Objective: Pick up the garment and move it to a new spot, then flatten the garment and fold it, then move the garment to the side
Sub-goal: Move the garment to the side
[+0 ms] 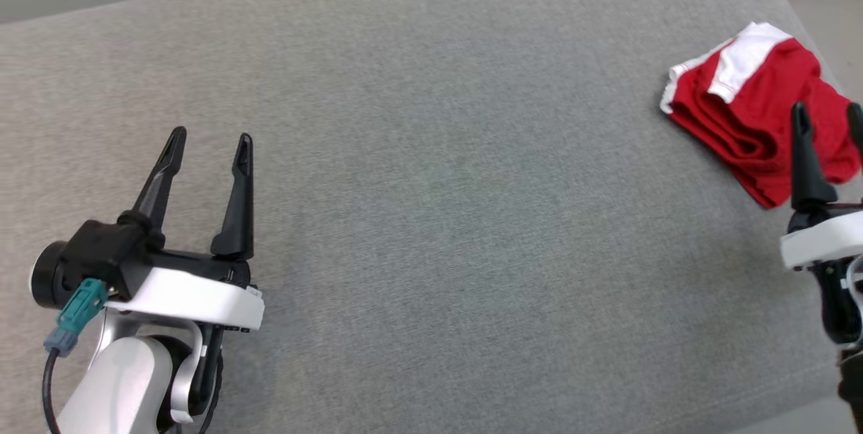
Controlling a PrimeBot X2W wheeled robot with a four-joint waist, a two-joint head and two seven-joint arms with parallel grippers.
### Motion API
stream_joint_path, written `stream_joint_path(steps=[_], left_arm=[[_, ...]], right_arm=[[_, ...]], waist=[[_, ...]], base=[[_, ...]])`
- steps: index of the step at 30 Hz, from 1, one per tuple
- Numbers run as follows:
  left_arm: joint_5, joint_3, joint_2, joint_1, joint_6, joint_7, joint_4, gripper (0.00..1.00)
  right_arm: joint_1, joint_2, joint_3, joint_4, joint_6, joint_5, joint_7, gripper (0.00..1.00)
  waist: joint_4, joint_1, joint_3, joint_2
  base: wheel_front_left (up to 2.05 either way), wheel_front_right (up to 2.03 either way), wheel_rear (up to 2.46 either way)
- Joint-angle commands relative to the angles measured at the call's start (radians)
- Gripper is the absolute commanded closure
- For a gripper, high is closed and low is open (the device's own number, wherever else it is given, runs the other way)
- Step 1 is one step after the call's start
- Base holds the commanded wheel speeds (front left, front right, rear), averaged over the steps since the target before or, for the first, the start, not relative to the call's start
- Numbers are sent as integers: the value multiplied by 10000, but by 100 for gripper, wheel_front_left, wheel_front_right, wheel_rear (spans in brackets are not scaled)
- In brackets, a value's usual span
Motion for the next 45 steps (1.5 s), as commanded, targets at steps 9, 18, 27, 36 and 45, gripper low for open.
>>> stream_joint_path(steps=[9, 18, 27, 36, 45], left_arm=[[-530, 459, -198, 491, 66, -672, 629, 0], [-759, 792, -291, 1115, 87, -1027, 1153, 0], [-867, 748, -394, 1764, -129, -1161, 1577, 0], [-808, 518, -429, 2406, -42, -1156, 1662, 0], [-781, 338, -368, 2776, 8, -1022, 1646, 0]], right_arm=[[1068, 1693, -700, -1471, 3, -1549, 148, 0], [1715, 2325, -658, -2116, 3, -2473, 577, 0], [2544, 2515, -846, -2543, 3, -2912, 1047, 0], [3503, 2564, -1070, -3105, 3, -3050, 1460, 0], [4314, 2617, -1329, -3706, 3, -3203, 1804, 0]], waist=[[1155, 0, -884, 0], [1860, 0, -1523, 0], [2342, 0, -2316, 0], [2395, 0, -2938, 0], [2503, 0, -3338, 0]], base=[[0, 0, 0], [0, 0, 0], [0, 0, 0], [0, 0, 0], [0, 0, 0]])
